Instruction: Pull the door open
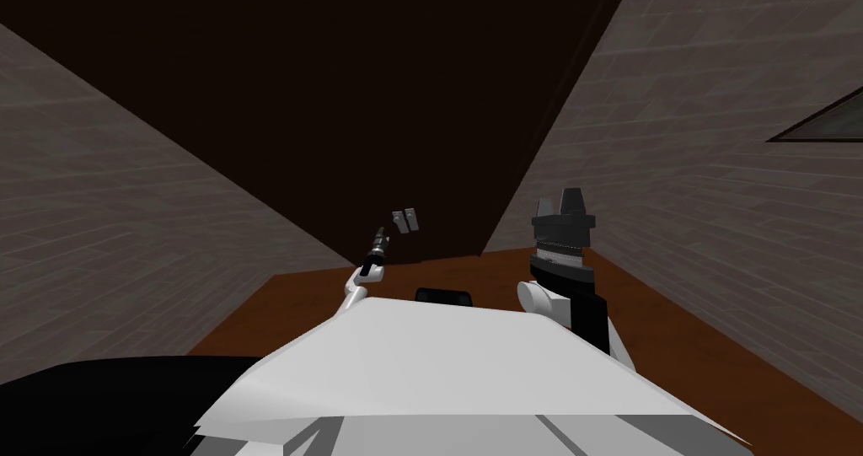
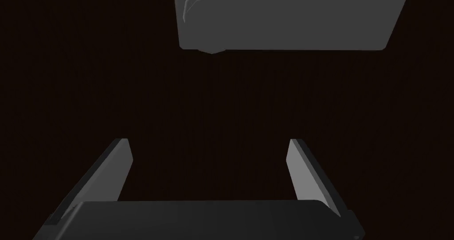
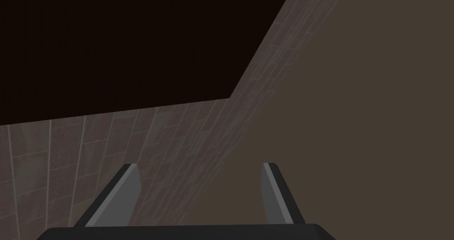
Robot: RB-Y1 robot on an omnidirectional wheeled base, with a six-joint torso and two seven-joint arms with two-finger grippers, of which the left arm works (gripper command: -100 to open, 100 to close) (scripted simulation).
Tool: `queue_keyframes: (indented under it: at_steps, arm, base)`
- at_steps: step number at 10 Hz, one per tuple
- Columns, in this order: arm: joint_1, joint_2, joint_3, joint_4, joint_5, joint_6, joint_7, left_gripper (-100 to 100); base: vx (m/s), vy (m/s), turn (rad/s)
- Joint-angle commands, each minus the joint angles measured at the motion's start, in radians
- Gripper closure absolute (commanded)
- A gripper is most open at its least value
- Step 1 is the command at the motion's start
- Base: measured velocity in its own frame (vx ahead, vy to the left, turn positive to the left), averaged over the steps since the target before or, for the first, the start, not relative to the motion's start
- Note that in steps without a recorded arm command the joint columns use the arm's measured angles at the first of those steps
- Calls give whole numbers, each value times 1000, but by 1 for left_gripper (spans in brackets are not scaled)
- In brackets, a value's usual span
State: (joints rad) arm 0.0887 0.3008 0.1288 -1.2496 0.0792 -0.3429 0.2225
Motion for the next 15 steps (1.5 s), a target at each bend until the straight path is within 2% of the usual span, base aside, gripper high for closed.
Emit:
queue_keyframes:
  at_steps: [1, 2, 3, 6, 9, 12, 13, 14, 15]
  arm:
    - [7, -5, -19, -28, -2, 3, 5, -100]
    - [8, -3, -11, -25, -1, 4, 3, -100]
    - [25, 8, 18, -10, 3, 8, 0, -100]
    - [37, 21, 60, 21, 7, 7, -9, -100]
    - [19, 11, 54, 24, 5, 4, -13, -100]
    - [-21, -15, 17, 10, -2, -2, -15, -100]
    - [-11, -11, 28, -1, 0, 14, -18, -100]
    - [-11, -11, 28, -1, 0, 14, -18, 100]
    - [-11, -11, 28, -1, 0, 14, -18, 100]
  base:
    - [-159, -109, -80]
    - [-64, -55, -7]
    - [-6, 48, 201]
    - [64, 93, 120]
    - [187, 31, -44]
    - [223, -84, -178]
    - [126, -71, -39]
    - [-19, 11, 41]
    - [-42, 28, -10]
